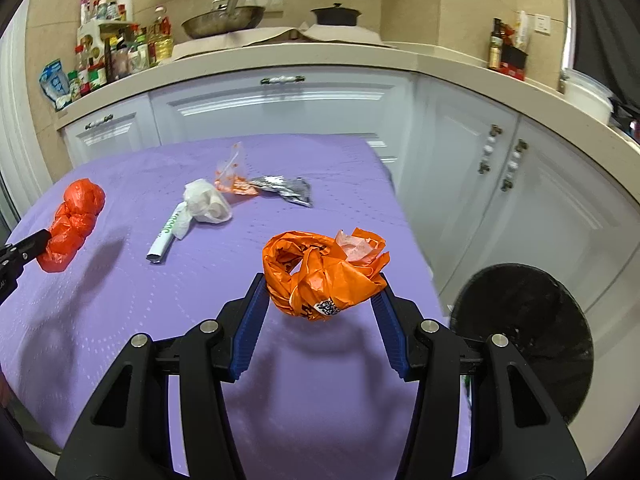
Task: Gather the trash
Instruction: 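Carry both bags over the bin and open both tools to drop them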
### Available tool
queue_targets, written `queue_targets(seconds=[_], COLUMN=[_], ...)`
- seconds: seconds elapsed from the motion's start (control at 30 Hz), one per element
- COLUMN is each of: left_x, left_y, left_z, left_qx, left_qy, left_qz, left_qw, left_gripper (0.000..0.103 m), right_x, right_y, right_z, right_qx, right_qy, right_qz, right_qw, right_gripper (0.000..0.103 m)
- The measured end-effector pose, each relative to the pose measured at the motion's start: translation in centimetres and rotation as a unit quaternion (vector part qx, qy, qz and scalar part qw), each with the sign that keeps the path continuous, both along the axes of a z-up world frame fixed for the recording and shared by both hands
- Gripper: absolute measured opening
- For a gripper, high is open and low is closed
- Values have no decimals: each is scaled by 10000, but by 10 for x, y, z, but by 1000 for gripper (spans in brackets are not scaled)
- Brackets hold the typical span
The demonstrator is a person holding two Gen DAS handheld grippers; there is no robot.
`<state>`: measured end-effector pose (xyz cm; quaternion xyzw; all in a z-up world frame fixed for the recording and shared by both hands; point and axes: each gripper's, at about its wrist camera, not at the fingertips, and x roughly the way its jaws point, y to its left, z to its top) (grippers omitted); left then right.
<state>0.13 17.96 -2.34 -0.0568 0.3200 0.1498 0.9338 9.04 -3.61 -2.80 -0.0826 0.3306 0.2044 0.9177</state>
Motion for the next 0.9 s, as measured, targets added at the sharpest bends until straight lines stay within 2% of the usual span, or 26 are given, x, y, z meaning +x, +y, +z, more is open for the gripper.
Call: queue_targets(seconds=[0.4,0.9], left_x=[23,69], left_y=[-86,-205], left_z=[14,12], left_qx=[22,121], left_qy=[-179,-265], left_qz=[-953,-2089], left_qw=[9953,9775], left_gripper=[1,1], right_x=[-6,-3], right_y=[-86,-198], right_z=[6,1], right_qx=[171,209], right_qy=[-137,-314], right_qz=[-823,-2016], right_qw=[9964,9787], right_gripper=[51,51])
